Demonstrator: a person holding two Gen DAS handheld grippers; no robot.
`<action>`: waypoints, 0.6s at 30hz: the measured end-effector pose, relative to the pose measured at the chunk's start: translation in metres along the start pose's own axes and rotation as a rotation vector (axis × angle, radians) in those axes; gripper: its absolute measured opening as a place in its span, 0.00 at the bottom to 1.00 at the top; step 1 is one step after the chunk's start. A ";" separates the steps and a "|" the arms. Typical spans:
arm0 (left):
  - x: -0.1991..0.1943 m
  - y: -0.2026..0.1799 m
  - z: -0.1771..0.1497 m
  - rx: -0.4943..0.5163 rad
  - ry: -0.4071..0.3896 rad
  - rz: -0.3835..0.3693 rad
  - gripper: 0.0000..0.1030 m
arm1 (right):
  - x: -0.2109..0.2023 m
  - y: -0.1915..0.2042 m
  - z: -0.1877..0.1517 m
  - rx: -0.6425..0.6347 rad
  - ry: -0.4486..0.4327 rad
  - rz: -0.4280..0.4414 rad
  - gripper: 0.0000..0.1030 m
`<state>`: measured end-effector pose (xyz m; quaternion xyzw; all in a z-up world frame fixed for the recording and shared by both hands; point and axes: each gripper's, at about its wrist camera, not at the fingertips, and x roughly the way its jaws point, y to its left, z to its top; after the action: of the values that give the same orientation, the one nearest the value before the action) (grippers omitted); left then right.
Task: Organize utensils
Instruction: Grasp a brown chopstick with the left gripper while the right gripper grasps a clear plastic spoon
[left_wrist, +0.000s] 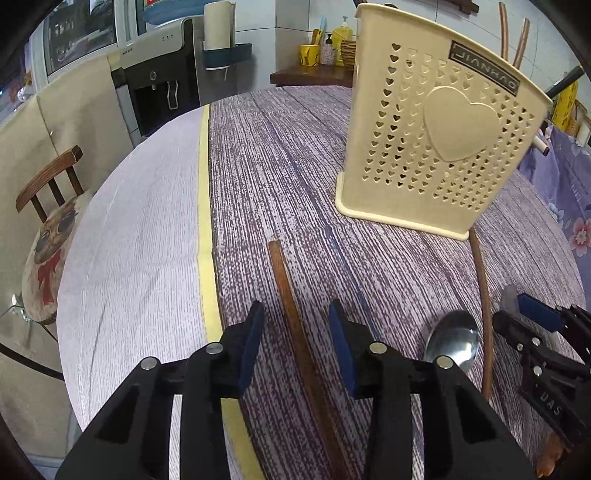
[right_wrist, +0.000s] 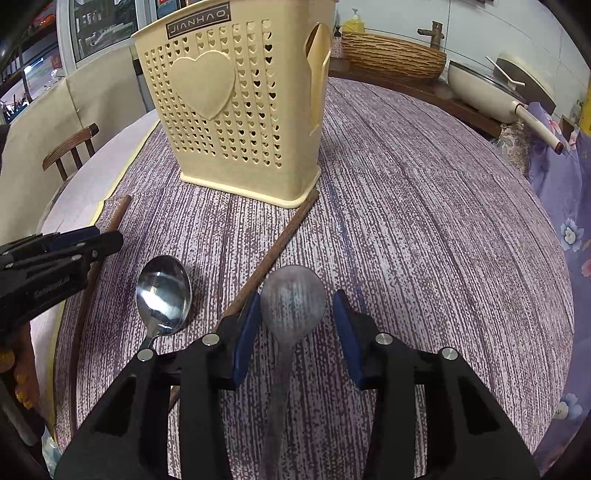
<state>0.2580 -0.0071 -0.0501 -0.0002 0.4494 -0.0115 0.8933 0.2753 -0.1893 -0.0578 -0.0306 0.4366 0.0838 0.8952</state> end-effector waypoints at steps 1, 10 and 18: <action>0.001 0.000 0.002 -0.002 0.002 0.006 0.28 | 0.000 0.000 0.000 0.001 0.000 -0.001 0.39; 0.003 -0.003 0.001 -0.047 -0.019 0.032 0.10 | 0.002 0.004 0.001 0.005 -0.008 -0.014 0.36; 0.003 -0.008 -0.001 -0.068 -0.022 0.015 0.08 | 0.002 0.003 0.002 0.008 -0.009 -0.006 0.36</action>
<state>0.2588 -0.0156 -0.0525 -0.0272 0.4394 0.0103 0.8978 0.2779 -0.1853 -0.0579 -0.0278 0.4327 0.0797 0.8976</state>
